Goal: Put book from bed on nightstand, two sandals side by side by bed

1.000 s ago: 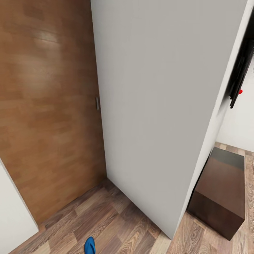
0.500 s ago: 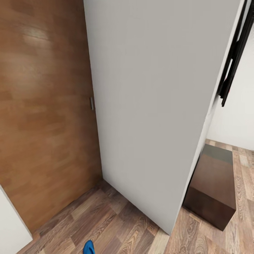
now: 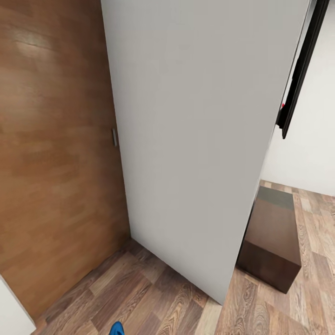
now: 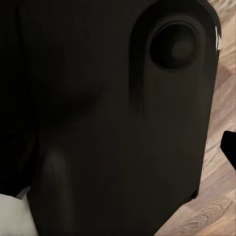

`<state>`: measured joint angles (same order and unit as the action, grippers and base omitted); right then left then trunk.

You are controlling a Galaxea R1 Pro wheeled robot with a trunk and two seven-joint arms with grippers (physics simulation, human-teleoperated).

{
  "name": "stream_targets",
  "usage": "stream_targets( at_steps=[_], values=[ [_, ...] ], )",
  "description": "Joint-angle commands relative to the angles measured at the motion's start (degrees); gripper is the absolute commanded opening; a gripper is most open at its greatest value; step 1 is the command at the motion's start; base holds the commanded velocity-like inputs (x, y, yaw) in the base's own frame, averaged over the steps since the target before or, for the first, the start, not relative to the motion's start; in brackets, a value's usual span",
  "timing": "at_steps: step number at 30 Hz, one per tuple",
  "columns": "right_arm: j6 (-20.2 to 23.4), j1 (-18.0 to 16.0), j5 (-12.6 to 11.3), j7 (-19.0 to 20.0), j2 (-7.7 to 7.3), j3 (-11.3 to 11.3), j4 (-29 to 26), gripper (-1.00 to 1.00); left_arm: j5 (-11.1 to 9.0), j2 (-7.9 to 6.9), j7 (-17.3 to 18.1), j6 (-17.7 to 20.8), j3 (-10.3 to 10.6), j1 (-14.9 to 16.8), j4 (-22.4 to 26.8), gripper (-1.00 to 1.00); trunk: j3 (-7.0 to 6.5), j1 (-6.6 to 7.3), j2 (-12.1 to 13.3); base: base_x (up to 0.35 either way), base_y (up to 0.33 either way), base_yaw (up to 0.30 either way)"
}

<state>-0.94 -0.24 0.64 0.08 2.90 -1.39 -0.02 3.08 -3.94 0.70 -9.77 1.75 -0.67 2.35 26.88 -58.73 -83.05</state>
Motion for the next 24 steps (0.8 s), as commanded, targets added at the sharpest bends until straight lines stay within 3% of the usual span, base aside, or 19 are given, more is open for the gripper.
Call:
stream_targets(
  at_steps=[1, 24],
  values=[
    [-0.1, 0.0, 0.1, 0.0, 0.01, -0.1, 0.0, 1.0, 0.3, -0.02, 0.0, -0.1, 0.1, 0.0, 0.1, 1.0, 0.04, 0.0, 0.0, 0.0, 0.15, -0.148],
    [-0.1, 0.0, 0.1, 0.0, 0.01, -0.2, 0.0, 1.0, 0.3, -0.02, 0.1, -0.1, 0.1, 0.0, 0.1, 1.0, 0.04, 0.0, 0.0, 0.0, 0.117, -0.148]
  ],
)
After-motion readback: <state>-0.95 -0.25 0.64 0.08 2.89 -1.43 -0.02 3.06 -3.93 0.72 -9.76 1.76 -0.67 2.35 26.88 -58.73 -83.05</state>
